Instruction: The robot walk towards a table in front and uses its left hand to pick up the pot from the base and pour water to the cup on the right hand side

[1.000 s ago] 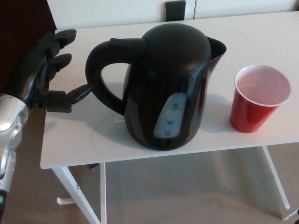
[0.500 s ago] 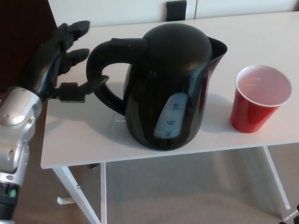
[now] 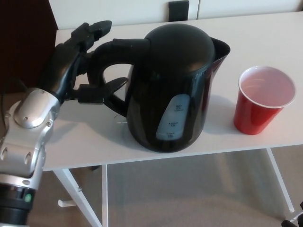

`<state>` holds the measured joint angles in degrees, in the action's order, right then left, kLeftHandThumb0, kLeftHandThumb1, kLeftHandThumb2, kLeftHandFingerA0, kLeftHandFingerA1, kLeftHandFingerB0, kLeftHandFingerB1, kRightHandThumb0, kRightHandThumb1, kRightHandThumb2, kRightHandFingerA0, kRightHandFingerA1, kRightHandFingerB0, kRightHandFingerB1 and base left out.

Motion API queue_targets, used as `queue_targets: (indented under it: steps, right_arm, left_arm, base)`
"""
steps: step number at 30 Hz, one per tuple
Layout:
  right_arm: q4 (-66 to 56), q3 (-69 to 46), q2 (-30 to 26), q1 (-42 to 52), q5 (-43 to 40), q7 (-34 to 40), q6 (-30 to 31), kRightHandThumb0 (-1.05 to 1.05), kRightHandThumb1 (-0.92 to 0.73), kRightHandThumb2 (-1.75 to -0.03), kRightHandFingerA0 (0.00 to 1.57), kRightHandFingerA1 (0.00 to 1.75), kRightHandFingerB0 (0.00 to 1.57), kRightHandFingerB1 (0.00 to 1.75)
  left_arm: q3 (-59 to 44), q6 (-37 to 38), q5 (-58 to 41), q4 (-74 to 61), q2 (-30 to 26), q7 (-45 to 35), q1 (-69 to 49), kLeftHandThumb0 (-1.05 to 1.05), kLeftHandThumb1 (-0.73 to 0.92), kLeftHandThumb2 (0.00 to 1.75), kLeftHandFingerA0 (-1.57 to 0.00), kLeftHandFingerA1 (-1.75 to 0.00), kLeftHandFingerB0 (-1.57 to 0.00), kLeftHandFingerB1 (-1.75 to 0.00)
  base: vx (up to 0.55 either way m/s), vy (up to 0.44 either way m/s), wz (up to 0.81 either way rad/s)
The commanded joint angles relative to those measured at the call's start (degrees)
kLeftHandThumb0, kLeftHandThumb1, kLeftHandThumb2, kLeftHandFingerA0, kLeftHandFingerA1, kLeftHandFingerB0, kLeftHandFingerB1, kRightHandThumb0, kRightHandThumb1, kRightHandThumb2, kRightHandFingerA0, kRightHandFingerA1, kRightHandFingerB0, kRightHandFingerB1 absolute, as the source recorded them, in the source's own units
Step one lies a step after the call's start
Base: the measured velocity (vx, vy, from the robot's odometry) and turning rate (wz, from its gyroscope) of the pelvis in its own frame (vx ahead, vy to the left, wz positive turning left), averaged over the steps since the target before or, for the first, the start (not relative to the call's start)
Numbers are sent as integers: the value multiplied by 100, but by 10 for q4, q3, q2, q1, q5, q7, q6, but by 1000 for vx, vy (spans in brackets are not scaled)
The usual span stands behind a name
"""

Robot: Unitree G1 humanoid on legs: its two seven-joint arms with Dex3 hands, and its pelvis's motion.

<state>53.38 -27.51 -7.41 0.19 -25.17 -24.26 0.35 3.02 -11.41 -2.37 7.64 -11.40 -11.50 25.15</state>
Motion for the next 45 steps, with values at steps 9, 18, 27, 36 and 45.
queue_targets:
  steps: [9, 18, 27, 36, 45]
  right_arm:
    - [-8, -2, -5, -6, -2, 7, 9, -42, -58, -63, 35, 82, 34, 53]
    - [-19, 0, -1, -5, -1, 13, 10, -42, -57, -63, 36, 84, 36, 55]
    - [-26, -3, 1, -10, -5, 20, 16, -45, -55, -61, 38, 87, 34, 58]
    - [-47, -3, 3, -11, -9, 20, 30, -44, -59, -62, 33, 81, 31, 54]
    - [-68, -7, 6, -26, -14, 37, 42, -44, -57, -62, 34, 75, 35, 54]
  left_arm:
    - [-44, -52, -21, 60, 7, -1, 20, -51, 47, 69, -20, -40, -12, -35]
    - [-69, -65, -30, 88, 32, 17, 42, -41, 49, 65, -30, -40, -25, -36]
    - [-86, -75, -30, 106, 73, 50, 76, -16, 54, 55, -44, -39, -42, -35]
    - [-62, -73, -18, 116, 90, 54, 100, -25, 46, 59, -43, -44, -39, -38]
    - [10, -33, 32, 161, 85, 51, 142, 1, 75, 83, -87, -157, -82, -118]
  base:
    - [0, 0, 0]
    - [0, 0, 0]
    - [0, 0, 0]
    - [0, 0, 0]
    - [0, 0, 0]
